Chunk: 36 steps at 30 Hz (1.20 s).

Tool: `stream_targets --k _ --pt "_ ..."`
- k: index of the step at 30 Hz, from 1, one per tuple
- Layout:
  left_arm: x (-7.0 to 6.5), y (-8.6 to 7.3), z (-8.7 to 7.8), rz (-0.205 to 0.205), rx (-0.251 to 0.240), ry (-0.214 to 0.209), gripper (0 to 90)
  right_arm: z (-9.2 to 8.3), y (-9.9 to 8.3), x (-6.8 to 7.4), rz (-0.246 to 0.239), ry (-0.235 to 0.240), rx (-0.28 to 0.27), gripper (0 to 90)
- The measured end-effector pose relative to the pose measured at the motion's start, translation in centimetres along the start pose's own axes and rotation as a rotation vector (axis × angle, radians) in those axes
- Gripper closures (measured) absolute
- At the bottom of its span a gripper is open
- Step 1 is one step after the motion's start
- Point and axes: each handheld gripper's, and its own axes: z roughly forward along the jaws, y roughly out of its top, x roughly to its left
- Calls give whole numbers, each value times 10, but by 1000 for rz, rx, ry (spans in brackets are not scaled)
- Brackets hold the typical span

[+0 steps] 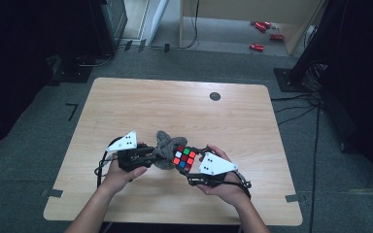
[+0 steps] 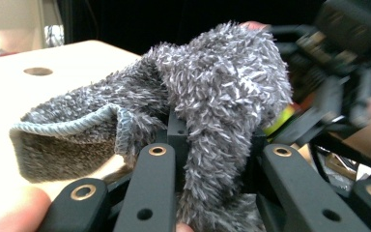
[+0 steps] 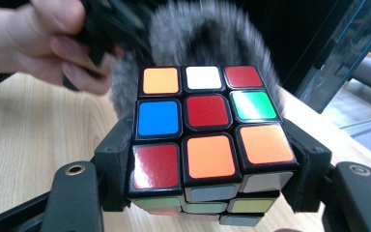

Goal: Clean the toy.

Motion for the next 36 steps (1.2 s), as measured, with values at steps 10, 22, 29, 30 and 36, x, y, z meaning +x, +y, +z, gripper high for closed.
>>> stream_targets --k 10,22,29,30,36 --pt "-6 7 0 10 -20 -25 763 3 -5 -1 9 -1 20 345" --pt "-11 16 -6 12 -80 -73 762 4 -2 1 12 18 -4 345" --pt "-3 5 -2 -8 -21 -9 763 -3 5 1 1 10 -22 345" --pt "-5 7 -2 -2 -36 -17 763 -3 4 0 6 13 -29 345" --pt "-12 14 -4 -1 -80 -70 760 2 -2 0 17 14 -6 345"
